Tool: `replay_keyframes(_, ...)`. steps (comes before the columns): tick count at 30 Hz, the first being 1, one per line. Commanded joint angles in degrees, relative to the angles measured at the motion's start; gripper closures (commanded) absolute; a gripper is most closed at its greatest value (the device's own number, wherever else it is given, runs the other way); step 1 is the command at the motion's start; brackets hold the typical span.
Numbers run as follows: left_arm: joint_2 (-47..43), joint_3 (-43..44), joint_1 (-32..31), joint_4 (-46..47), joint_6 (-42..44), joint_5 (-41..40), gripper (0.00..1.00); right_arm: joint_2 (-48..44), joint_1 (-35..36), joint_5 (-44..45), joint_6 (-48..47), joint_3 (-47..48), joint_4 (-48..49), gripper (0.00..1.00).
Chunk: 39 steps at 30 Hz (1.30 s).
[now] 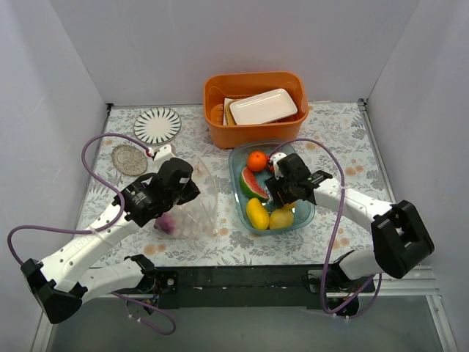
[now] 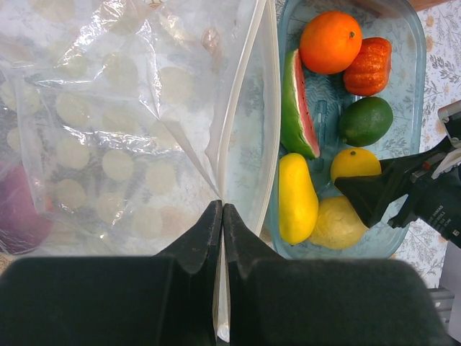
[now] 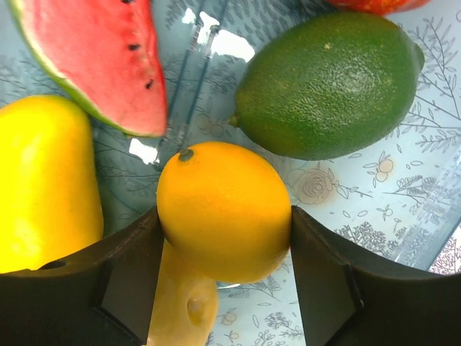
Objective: Place the food in the zip-top bag and seal the zipper
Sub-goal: Pick up the fake fruit from the bin, then place the fake fruit in the zipper food storage bag.
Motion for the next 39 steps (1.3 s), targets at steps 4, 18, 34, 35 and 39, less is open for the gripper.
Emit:
replay_keyframes(4, -0.3, -0.3, 0.3, 1.0, -0.1, -0.4, 1.0, -6.5, -0.1, -3.6, 3.2, 4.9, 0.7, 0.69)
replay_keyframes(18, 0.8, -0.6, 0.3, 2.6, 0.7, 1.5, 1.0, -16.0, 1.1, -24.3, 22.9, 3.8, 18.7, 0.74)
replay_keyframes(34, 1.6, -1.2, 0.3, 4.7, 0.9, 3.7, 1.0, -3.9, 11.3, -29.9, 33.4, 6.7, 35.9, 0.74)
replay_keyframes(35, 1.6, -1.1, 0.3, 4.6, 1.0, 3.7, 1.0, -3.4, 12.2, -29.9, 33.5, 6.7, 36.4, 0.74)
replay_keyframes(39, 1.2, -1.1, 0.3, 4.4, 0.7, 3.7, 1.0, -1.4, 13.9, -30.0, 34.1, 6.9, 37.4, 0.74)
